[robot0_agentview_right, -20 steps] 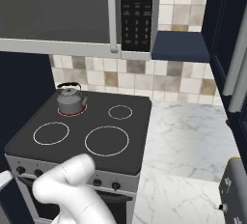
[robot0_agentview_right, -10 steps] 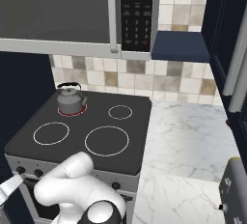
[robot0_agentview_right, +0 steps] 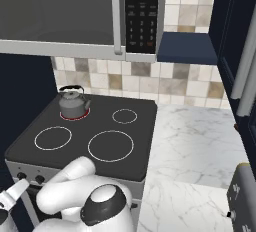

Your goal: The kettle is done boiling. Turn off the stove, then wait for 300 timesteps before moving the kettle to the dining table.

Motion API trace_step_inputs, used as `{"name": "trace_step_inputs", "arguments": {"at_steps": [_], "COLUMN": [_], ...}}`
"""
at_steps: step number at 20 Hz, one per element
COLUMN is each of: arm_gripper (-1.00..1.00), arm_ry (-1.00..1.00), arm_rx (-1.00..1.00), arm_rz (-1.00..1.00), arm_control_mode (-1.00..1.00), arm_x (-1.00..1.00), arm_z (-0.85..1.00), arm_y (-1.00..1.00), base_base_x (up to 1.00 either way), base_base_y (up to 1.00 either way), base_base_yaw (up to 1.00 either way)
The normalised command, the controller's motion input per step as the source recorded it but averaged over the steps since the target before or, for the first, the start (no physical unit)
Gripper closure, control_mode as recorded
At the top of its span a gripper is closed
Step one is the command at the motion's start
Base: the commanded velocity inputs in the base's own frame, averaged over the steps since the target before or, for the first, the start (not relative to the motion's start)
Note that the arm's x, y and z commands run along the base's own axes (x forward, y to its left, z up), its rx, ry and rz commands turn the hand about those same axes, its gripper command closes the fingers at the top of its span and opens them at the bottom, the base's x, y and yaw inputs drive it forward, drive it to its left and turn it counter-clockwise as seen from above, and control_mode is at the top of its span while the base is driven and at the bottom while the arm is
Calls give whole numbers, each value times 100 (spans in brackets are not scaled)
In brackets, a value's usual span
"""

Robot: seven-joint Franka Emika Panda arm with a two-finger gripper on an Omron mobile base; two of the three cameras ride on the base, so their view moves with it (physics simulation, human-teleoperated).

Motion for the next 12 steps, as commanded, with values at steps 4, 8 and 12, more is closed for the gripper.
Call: {"name": "trace_step_inputs", "arguments": {"at_steps": [4,8,12], "arm_gripper": [-100,-100,-100], "arm_ry": [-4,-2,-1], "arm_rx": [0,0,0], "arm_rz": [0,0,0], "arm_control_mode": [-100,-100,-100], "arm_x": [10,3,11], "arm_z": [-7,-25,-22], "arm_y": [10,20,21], "base_base_x": [0,0,0], "base_base_y": [0,0,0], "base_base_yaw": [0,0,0]}}
